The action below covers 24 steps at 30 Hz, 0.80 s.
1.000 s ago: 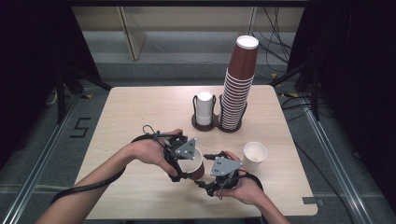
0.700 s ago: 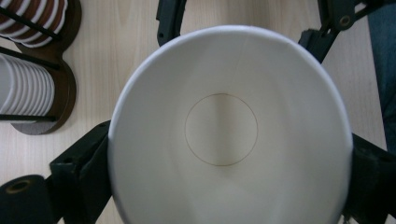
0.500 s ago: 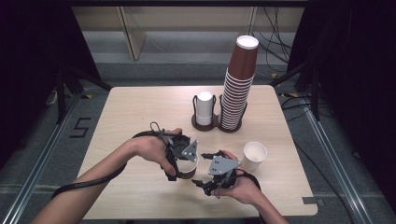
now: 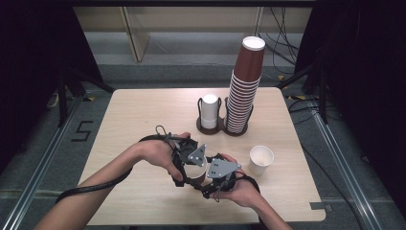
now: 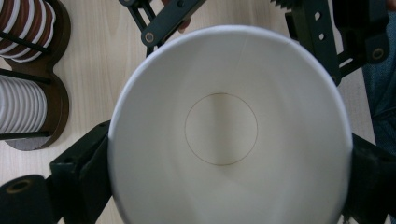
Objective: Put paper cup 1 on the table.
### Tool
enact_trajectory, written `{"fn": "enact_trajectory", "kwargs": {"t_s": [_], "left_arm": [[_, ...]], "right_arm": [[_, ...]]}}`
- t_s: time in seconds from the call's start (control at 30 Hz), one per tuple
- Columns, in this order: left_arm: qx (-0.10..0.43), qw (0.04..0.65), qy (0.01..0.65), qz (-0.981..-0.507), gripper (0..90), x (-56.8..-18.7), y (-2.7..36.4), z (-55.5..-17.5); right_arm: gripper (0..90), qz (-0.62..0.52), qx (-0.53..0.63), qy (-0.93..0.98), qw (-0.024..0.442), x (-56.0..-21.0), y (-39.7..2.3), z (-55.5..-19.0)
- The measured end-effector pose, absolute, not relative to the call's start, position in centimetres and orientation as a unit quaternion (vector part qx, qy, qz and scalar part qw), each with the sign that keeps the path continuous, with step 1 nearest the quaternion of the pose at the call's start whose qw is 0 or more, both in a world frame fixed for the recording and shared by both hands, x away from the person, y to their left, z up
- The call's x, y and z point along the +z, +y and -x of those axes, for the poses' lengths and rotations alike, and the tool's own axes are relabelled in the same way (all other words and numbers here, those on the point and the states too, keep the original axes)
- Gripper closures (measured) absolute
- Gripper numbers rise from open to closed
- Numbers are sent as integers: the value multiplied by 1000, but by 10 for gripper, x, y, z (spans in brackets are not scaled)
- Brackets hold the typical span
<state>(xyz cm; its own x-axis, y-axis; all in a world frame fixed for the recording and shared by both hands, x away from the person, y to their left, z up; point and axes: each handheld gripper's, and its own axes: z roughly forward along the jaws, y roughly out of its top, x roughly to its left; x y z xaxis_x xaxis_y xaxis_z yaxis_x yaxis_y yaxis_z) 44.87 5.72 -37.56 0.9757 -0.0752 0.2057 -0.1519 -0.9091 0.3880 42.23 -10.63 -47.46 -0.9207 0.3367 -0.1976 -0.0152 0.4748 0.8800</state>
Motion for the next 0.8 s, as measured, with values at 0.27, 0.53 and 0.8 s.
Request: {"fn": "enact_trajectory", "kwargs": {"t_s": [0.27, 0.53, 0.8], "left_arm": [[95, 214, -71, -970, 79, -376, 59, -451], [99, 276, -50, -955, 15, -375, 64, -451], [129, 344, -16, -930, 0, -375, 81, -445]], "right_arm": [[198, -98, 505, 841, 168, -475, -106, -420], [199, -98, 498, 841, 185, -473, -115, -420], [201, -147, 500, 834, 182, -478, -136, -419]]}}
